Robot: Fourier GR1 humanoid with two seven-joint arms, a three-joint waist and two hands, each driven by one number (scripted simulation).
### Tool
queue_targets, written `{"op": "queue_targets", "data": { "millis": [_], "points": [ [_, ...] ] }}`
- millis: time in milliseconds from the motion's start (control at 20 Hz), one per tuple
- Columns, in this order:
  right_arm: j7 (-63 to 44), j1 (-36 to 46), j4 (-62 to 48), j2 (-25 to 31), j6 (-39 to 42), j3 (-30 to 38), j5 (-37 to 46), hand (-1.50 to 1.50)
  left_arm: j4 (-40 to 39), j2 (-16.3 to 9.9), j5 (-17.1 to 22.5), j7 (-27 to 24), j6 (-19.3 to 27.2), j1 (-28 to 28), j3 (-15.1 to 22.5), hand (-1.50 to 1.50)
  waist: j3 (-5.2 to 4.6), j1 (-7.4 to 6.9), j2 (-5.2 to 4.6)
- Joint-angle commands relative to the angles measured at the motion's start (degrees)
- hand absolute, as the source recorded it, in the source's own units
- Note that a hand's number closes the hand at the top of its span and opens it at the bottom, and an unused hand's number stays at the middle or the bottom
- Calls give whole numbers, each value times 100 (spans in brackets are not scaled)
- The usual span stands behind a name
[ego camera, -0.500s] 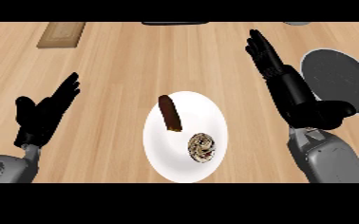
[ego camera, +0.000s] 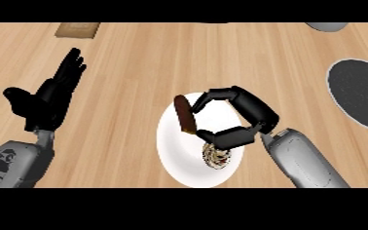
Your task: Pick the sweet potato from the plate and place it in the pan
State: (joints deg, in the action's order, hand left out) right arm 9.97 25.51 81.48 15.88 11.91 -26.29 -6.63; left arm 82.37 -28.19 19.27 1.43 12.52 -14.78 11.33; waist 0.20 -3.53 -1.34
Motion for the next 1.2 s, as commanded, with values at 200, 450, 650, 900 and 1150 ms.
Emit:
{"op": "queue_targets", "data": {
  "millis": [200,450,650,900,1150],
  "points": [
    [2774,485,-1541,463,-431,606,1183,-150,108,391,-265,-115,432,62,66,0,-10,185,82],
    [2341,1244,-1417,1496,625,642,1399,-150,213,445,-288,-39,527,192,-46,0,-22,267,136],
    [1423,2136,-1120,1825,1152,427,1774,-150,16,363,-149,-124,307,164,-235,0,-33,274,152],
    [414,2171,-608,1103,1260,339,2024,-150,314,432,-424,264,491,75,-278,0,-21,322,150],
    [-115,2637,-408,629,1233,415,2396,-150,-201,374,-390,-189,-5,155,-541,0,-23,324,138]
  ]
}}
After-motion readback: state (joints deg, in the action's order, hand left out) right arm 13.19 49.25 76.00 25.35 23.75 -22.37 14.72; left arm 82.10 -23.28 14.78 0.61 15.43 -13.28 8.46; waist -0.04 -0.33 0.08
